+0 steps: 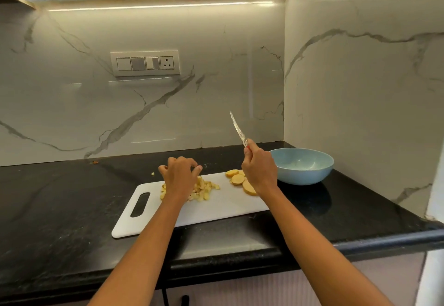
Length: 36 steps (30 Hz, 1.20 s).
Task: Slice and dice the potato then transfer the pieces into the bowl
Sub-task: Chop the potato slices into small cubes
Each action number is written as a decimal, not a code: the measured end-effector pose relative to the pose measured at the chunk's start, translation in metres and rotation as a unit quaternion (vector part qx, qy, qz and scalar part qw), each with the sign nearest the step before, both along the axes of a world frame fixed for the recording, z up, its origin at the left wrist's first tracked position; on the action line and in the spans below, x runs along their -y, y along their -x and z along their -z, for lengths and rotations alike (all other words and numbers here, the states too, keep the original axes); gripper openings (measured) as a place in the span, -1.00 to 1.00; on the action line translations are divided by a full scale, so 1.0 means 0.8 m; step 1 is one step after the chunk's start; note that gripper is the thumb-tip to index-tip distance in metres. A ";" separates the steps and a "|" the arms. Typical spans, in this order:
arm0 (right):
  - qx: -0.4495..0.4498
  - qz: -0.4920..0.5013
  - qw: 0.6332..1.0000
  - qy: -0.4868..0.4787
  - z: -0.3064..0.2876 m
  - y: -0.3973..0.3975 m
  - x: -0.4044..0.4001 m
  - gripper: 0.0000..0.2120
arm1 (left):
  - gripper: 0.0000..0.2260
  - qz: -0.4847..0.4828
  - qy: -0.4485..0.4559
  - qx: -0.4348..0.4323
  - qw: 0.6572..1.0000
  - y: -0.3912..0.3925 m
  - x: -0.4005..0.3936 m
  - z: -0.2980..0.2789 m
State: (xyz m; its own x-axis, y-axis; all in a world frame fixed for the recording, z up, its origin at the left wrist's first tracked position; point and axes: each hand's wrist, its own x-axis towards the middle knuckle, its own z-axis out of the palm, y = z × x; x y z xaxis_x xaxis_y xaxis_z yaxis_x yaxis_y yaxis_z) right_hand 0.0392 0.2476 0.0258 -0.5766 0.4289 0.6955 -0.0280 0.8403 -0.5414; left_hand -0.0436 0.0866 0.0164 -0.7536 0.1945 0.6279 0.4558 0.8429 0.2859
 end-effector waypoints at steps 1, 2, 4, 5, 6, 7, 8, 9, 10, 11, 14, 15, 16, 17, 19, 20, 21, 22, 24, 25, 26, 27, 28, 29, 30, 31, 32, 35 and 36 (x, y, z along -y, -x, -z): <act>-0.002 0.000 1.000 -0.005 -0.001 0.001 0.000 -0.65 | -0.77 -0.009 -0.001 -0.004 1.000 0.001 -0.008 -0.002; -0.003 0.000 1.000 -0.011 -0.001 0.003 0.001 -0.64 | -0.77 0.004 -0.010 -0.002 1.000 0.001 -0.017 -0.004; -0.002 -0.001 1.000 -0.028 -0.002 0.007 0.000 -0.62 | -0.76 0.110 -0.041 0.036 0.992 -0.004 -0.040 -0.008; -0.001 -0.001 0.999 -0.035 -0.002 0.009 -0.001 -0.61 | -0.74 0.182 -0.043 0.072 0.980 -0.008 -0.052 -0.008; 0.001 -0.001 0.999 -0.043 -0.002 0.010 0.000 -0.61 | -0.70 0.233 -0.019 0.111 0.966 -0.016 -0.062 -0.009; 0.005 -0.002 0.999 -0.050 -0.003 0.011 0.001 -0.60 | -0.66 0.252 0.020 0.139 0.957 -0.023 -0.072 -0.010; 0.008 -0.002 0.998 -0.055 -0.003 0.012 0.001 -0.59 | -0.63 0.248 0.051 0.158 0.954 -0.027 -0.079 -0.010; 0.010 -0.002 0.998 -0.059 -0.004 0.014 0.001 -0.59 | -0.61 0.240 0.068 0.172 0.953 -0.028 -0.083 -0.011; 0.011 -0.002 0.998 -0.059 -0.004 0.017 0.000 -0.59 | -0.60 0.235 0.076 0.183 0.952 -0.028 -0.085 -0.011; 0.009 -0.001 0.998 -0.056 -0.004 0.019 -0.001 -0.59 | -0.60 0.236 0.082 0.187 0.950 -0.027 -0.085 -0.011; -0.003 0.004 0.999 -0.044 -0.004 0.023 -0.004 -0.61 | -0.60 0.247 0.096 0.194 0.945 -0.020 -0.081 -0.008; -0.006 0.004 0.999 -0.041 -0.004 0.023 -0.005 -0.61 | -0.59 0.250 0.096 0.197 0.943 -0.018 -0.081 -0.007; -0.008 0.005 0.999 -0.039 -0.003 0.023 -0.005 -0.61 | -0.58 0.251 0.097 0.197 0.943 -0.018 -0.081 -0.008; -0.010 0.007 0.999 -0.038 -0.004 0.022 -0.005 -0.61 | -0.58 0.249 0.096 0.196 0.944 -0.018 -0.081 -0.008; -0.013 0.012 0.999 -0.033 -0.004 0.021 -0.006 -0.61 | -0.59 0.246 0.089 0.189 0.946 -0.018 -0.082 -0.009; -0.014 0.013 0.999 -0.029 -0.005 0.020 -0.007 -0.61 | -0.60 0.245 0.086 0.185 0.948 -0.019 -0.082 -0.010; -0.014 0.014 0.999 -0.025 -0.005 0.019 -0.007 -0.61 | -0.62 0.247 0.081 0.179 0.949 -0.021 -0.080 -0.009; -0.014 0.015 1.000 -0.023 -0.005 0.019 -0.008 -0.61 | -0.65 0.251 0.075 0.172 0.950 -0.021 -0.078 -0.008; -0.012 0.015 1.000 -0.021 -0.004 0.018 -0.008 -0.61 | -0.70 0.260 0.066 0.160 0.950 -0.021 -0.072 -0.004; -0.010 0.015 1.000 -0.021 -0.003 0.017 -0.007 -0.61 | -0.72 0.264 0.062 0.158 0.950 -0.020 -0.070 -0.003; -0.007 0.015 1.000 -0.022 -0.003 0.015 -0.007 -0.61 | -0.74 0.267 0.057 0.156 0.949 -0.019 -0.069 -0.002; -0.005 0.015 1.000 -0.023 -0.002 0.014 -0.007 -0.61 | -0.75 0.268 0.052 0.156 0.949 -0.018 -0.069 -0.001; -0.006 0.016 1.000 -0.022 -0.003 0.013 -0.007 -0.61 | -0.75 0.267 0.048 0.156 0.950 -0.018 -0.070 -0.001; -0.007 0.017 1.000 -0.022 -0.003 0.011 -0.007 -0.61 | -0.76 0.264 0.047 0.155 0.951 -0.017 -0.071 0.000; -0.008 0.019 1.000 -0.021 -0.003 0.011 -0.008 -0.61 | -0.76 0.262 0.045 0.153 0.952 -0.017 -0.072 0.001; -0.009 0.020 1.000 -0.019 -0.004 0.010 -0.008 -0.61 | -0.77 0.260 0.040 0.152 0.953 -0.016 -0.073 0.001; -0.010 0.020 1.000 -0.018 -0.004 0.010 -0.009 -0.61 | -0.77 0.258 0.034 0.151 0.954 -0.015 -0.073 0.002; -0.010 0.020 1.000 -0.014 -0.004 0.011 -0.008 -0.61 | -0.79 0.262 0.014 0.144 0.954 -0.010 -0.073 0.003; -0.010 0.019 1.000 -0.014 -0.004 0.012 -0.008 -0.61 | -0.80 0.266 0.010 0.142 0.953 -0.008 -0.074 0.004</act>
